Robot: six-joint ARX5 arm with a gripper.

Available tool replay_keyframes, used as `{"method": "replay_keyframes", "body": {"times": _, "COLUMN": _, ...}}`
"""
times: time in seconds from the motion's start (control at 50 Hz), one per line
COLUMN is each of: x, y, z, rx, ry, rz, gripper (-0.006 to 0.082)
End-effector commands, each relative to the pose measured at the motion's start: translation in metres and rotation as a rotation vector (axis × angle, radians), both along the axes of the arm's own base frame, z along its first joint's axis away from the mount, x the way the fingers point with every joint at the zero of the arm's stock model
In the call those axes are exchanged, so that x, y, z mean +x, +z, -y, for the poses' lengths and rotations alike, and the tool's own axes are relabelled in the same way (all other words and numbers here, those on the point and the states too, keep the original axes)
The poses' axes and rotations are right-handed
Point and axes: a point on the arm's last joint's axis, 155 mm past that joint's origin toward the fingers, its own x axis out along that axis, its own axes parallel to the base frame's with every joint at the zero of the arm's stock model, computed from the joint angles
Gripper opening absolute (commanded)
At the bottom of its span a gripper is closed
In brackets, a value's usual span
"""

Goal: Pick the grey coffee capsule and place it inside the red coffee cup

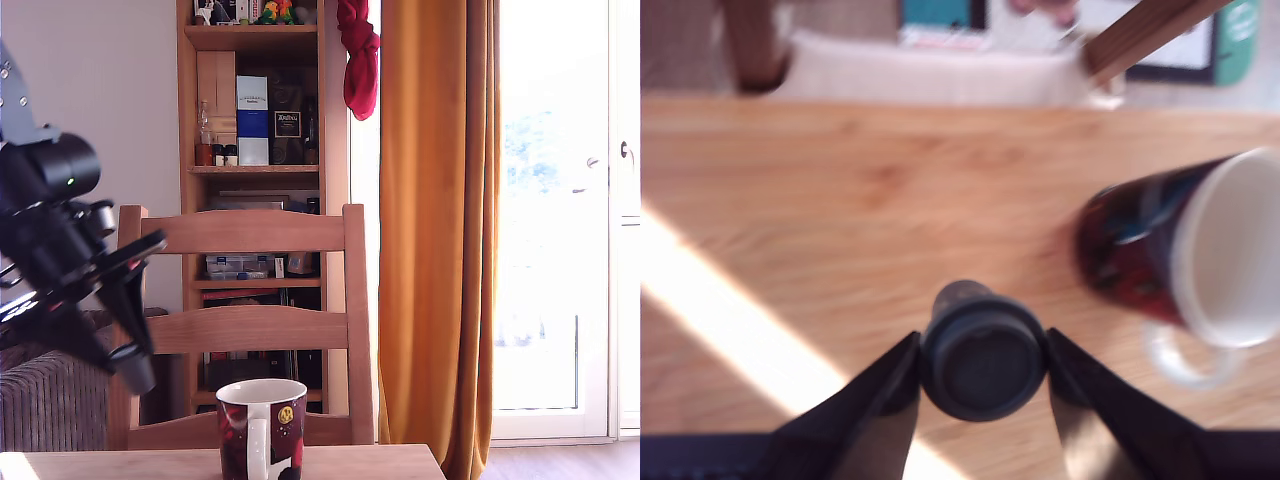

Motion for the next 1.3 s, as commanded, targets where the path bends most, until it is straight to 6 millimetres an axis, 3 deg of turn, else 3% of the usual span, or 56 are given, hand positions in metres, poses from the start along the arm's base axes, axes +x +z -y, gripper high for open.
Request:
{"method": "replay_keyframes", "body": {"times": 0.0, "x": 0.003, "y": 0.014, "z": 0.015, "rx": -0.031, "ry": -0.021, "rz": 0.029, "gripper": 0.0203}}
{"method": "replay_keyframes", "body": {"times": 0.3, "x": -0.003, "y": 0.028, "z": 0.063, "rx": -0.079, "ry": -0.108, "rz": 0.072, "gripper": 0.0203}}
{"method": "replay_keyframes", "body": {"times": 0.84, "x": -0.022, "y": 0.011, "z": 0.089, "rx": -0.004, "ry": -0.177, "rz": 0.063, "gripper": 0.0207}}
{"method": "replay_keyframes", "body": {"times": 1.08, "x": -0.03, "y": 0.0, "z": 0.094, "rx": 0.046, "ry": -0.211, "rz": 0.059, "gripper": 0.0466}}
{"method": "replay_keyframes", "body": {"times": 1.28, "x": -0.03, "y": -0.001, "z": 0.095, "rx": 0.058, "ry": -0.227, "rz": 0.069, "gripper": 0.0488}}
